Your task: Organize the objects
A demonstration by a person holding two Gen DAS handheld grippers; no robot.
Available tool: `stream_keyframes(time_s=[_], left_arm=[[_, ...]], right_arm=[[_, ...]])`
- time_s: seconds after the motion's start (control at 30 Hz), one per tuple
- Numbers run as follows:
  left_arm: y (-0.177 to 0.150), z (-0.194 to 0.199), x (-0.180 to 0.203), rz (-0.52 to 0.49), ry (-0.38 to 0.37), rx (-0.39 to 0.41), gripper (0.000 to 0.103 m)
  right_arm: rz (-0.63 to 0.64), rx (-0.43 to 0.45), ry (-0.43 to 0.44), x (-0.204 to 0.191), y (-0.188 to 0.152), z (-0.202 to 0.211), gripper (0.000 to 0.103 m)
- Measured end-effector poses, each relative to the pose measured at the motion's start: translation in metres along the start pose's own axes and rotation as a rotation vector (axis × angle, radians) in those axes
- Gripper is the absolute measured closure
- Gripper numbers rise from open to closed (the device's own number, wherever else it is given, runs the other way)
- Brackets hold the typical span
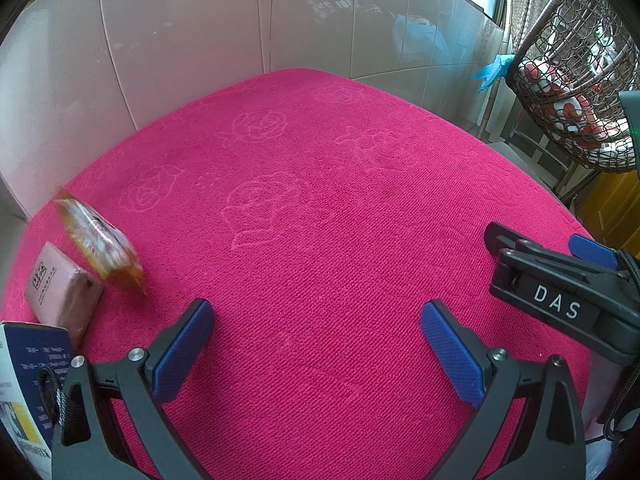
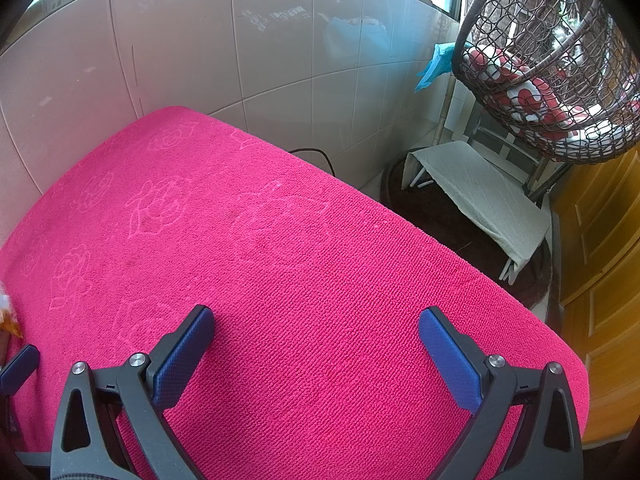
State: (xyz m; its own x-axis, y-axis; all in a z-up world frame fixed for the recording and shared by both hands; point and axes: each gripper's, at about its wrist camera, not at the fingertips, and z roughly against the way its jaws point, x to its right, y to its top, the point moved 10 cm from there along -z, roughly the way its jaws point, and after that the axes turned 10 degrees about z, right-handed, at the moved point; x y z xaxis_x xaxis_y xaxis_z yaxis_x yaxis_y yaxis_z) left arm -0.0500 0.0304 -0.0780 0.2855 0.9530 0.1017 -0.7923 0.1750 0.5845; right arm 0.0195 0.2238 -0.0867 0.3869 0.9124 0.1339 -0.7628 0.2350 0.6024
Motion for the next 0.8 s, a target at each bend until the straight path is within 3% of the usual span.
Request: stream_keyframes(time_s=[0.8], left_arm=[[-0.0024,-0.0015,-0.0018,0.01,-0.01,-0.013,0.0]], right_arm=[[-0.001,-0.001,0.002,0.0007,0.0015,-0.0004,0.0]])
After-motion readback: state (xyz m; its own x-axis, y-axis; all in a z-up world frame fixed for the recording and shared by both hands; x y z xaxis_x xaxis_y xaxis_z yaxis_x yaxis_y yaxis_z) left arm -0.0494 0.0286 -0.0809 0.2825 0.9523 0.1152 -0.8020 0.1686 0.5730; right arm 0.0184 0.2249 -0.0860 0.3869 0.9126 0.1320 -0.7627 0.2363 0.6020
